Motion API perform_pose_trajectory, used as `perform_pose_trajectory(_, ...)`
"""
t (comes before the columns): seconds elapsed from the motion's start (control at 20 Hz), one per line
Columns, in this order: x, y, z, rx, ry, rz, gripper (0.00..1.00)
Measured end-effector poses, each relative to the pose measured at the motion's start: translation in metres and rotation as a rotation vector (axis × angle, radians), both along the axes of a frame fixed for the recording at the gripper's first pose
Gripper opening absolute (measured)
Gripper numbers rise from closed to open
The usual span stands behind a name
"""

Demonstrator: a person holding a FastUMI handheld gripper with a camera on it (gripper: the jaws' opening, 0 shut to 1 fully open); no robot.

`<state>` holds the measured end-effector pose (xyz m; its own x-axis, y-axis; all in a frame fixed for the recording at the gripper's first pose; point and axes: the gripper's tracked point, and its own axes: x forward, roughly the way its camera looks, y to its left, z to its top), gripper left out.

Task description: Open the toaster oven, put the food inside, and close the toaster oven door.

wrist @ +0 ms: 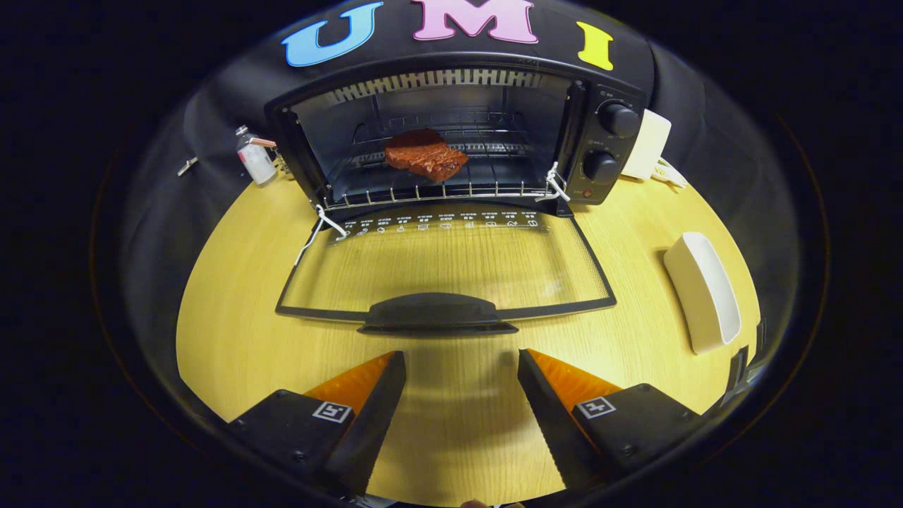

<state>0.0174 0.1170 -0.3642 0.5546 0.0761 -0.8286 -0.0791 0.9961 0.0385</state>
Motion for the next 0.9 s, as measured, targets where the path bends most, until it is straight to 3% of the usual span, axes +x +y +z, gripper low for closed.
perform_pose_trajectory(0.4, 0.01, 0.003, 0.001, -0.025, -0.023, -0.034, 0.99)
perform_pose_trajectory(0.7, 0.01, 0.003, 0.052, -0.026, -0.127, 0.025, 0.99)
perform_pose_trajectory(0.9, 0.036, 0.005, 0.09, 0.031, -0.206, 0.023, 0.98)
